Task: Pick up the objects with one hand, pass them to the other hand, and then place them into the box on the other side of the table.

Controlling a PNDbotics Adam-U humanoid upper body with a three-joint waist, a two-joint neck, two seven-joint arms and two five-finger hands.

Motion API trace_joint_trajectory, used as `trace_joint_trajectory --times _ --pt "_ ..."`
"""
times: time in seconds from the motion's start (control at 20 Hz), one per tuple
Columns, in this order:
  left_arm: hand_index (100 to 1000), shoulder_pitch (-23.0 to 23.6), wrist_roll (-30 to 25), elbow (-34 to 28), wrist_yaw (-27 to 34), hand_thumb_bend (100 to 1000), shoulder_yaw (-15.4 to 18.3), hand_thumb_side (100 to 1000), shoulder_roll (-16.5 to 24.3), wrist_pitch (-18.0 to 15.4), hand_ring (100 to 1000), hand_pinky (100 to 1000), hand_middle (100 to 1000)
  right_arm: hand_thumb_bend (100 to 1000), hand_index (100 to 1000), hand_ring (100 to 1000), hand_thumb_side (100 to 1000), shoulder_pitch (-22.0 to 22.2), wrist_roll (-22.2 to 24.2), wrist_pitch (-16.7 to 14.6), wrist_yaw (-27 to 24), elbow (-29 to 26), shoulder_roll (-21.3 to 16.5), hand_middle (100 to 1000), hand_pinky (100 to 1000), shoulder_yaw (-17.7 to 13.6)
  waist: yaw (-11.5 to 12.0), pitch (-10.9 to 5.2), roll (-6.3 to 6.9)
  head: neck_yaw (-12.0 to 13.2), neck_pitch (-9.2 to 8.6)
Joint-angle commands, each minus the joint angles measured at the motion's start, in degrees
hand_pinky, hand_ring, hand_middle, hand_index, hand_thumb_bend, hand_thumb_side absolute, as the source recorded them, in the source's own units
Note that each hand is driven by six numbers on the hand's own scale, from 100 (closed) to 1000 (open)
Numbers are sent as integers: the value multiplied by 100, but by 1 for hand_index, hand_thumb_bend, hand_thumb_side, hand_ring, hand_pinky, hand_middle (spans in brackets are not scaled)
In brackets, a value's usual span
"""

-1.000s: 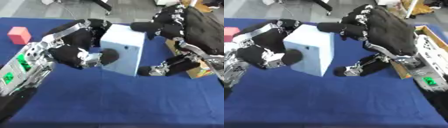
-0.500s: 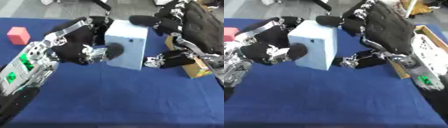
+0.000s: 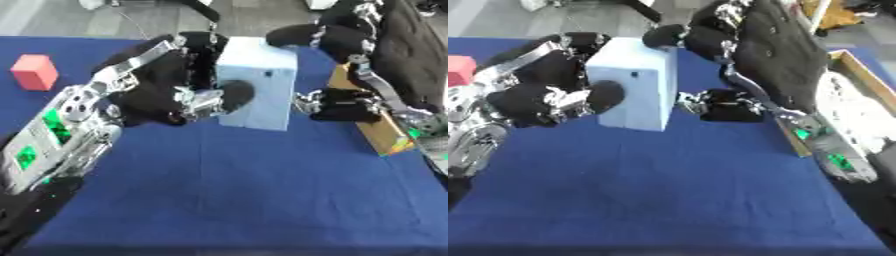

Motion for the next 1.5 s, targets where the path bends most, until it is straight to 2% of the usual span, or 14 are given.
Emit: trace_joint_trajectory --times 0.05,0.35,0.5,0.55,0.6,0.7,0.75,0.8,0.85,1.05,1.25,1.5 --pt "624 -74 38 -55 -13 115 31 246 34 27 620 724 542 491 644 100 100 -78 -302 2 -222 -89 -47 100 100 -26 -8 -62 16 -2 -11" --pt "633 -55 -20 -55 -8 150 45 285 45 13 624 726 550 431 549 100 100 -44 -596 -24 -683 -89 -62 100 100 4 -10 -62 13 -3 -11" --pt "650 -40 -103 -55 -68 227 49 398 63 11 632 727 568 395 502 100 100 -19 -741 -63 -937 -89 -76 100 100 9 -12 -62 12 -1 -11" --pt "661 -33 -125 -55 -93 249 55 444 72 7 636 728 580 382 462 100 100 -13 -771 -92 -1015 -89 -86 100 100 16 -11 -63 12 -3 -11" --pt "664 -27 -144 -55 -113 260 60 460 81 -1 638 729 583 380 458 100 100 -9 -788 -128 -1079 -89 -97 100 100 20 -11 -63 11 -5 -11" --pt "686 -19 -186 -55 -150 350 76 562 100 -33 650 733 606 369 448 100 100 -2 -801 -187 -1197 -89 -114 100 100 23 -10 -64 10 -8 -11" --pt "721 -14 -211 -55 -168 444 88 652 109 -57 673 742 639 364 445 100 100 0 -809 -205 -1256 -89 -122 100 100 17 -9 -64 11 -8 -11" --pt "726 -10 -246 -55 -187 453 99 659 119 -82 676 743 645 363 445 100 100 0 -818 -220 -1314 -89 -132 100 100 7 -9 -65 11 -8 -11" --pt "765 -6 -281 -55 -209 512 116 705 133 -113 707 756 689 361 444 100 100 0 -826 -235 -1363 -89 -146 100 100 -6 -11 -67 10 -9 -11" --pt "804 34 -327 -55 -311 572 258 729 236 -270 743 768 743 352 439 100 100 37 -841 -304 -1530 -89 -251 100 100 -69 -23 -82 0 -13 -11" --pt "799 66 -190 -55 -355 577 365 720 282 -326 727 758 728 344 435 100 100 83 -819 -324 -1669 -89 -318 100 100 -114 -27 -89 -4 -11 -11" --pt "794 75 -162 -55 -325 558 309 742 281 -241 715 753 719 334 430 100 100 90 -746 -359 -1781 -89 -316 100 100 -112 -33 -87 -11 -11 -11"
